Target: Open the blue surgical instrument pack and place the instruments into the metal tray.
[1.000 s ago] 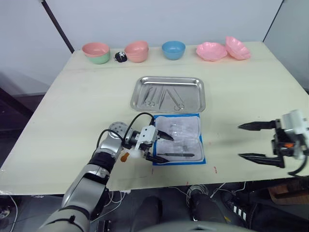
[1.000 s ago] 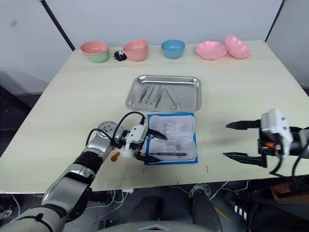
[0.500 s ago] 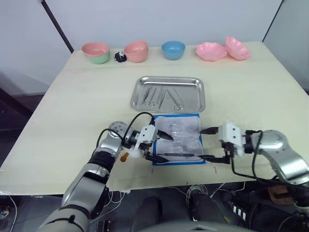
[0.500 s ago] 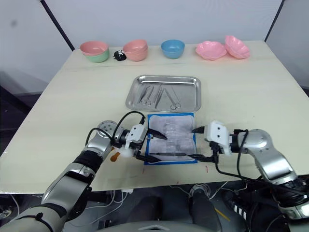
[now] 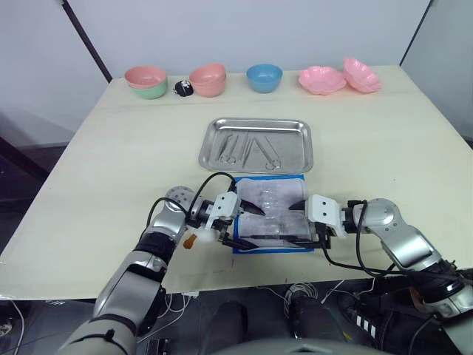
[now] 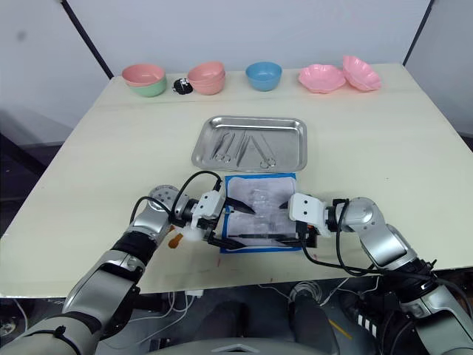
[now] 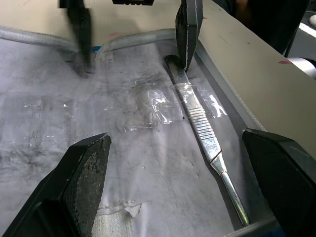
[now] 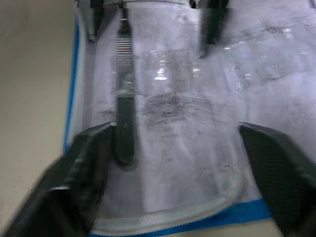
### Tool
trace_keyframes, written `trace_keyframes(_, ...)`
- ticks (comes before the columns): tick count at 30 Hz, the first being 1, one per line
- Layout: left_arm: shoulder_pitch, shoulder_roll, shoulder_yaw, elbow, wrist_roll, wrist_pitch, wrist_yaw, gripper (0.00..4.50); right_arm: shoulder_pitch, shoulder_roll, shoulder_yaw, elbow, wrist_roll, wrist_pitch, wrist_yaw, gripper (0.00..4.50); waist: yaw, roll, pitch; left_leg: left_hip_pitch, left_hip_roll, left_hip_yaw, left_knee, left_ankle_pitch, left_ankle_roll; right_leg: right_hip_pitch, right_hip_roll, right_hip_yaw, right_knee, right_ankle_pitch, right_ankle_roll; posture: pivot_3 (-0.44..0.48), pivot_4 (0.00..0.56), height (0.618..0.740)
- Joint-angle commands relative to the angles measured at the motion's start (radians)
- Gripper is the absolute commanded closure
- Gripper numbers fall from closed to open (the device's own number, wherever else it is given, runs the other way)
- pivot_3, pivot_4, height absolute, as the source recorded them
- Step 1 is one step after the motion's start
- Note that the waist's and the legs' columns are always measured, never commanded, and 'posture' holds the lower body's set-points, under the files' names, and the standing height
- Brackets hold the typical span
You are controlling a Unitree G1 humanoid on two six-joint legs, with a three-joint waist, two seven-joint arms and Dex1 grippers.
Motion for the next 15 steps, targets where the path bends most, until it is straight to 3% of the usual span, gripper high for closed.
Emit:
trace_keyframes(1,0.064,0.039,-0.047,0.059,0.091,0.018,-0.012,0.0,0.044,-0.026,0.046,0.062,-0.043,0.024,0.026,1.91,0.0,-0.002,-0.002,0.0,0.0,0.0,0.0,0.0,0.0,0.0,0.0,0.0,0.0,0.0,0.0,0.0,0.15,0.74)
trace_keyframes(6,0.068,0.044,-0.046,0.054,0.09,0.02,-0.012,0.0,0.051,-0.027,0.038,0.064,-0.033,0.034,0.043,4.26,-0.001,-0.005,-0.006,0.001,0.001,0.0,0.0,0.0,0.0,0.0,0.0,0.0,0.0,0.0,0.0,0.0,0.15,0.74)
trace_keyframes(7,0.068,0.045,-0.046,0.054,0.09,0.02,-0.012,0.0,0.048,-0.022,0.036,0.062,-0.029,0.039,0.044,4.46,-0.001,-0.005,-0.006,0.001,0.001,0.0,0.0,0.0,0.0,0.0,0.0,0.0,0.0,0.0,0.0,0.0,0.15,0.74)
trace_keyframes(15,0.07,0.039,-0.047,0.049,0.089,0.024,-0.007,0.0,0.018,-0.014,0.043,-0.046,-0.019,0.122,0.045,4.46,-0.001,-0.004,-0.007,0.001,0.001,0.0,-0.001,0.0,0.0,0.0,0.001,0.0,0.0,0.0,0.0,0.0,0.15,0.74)
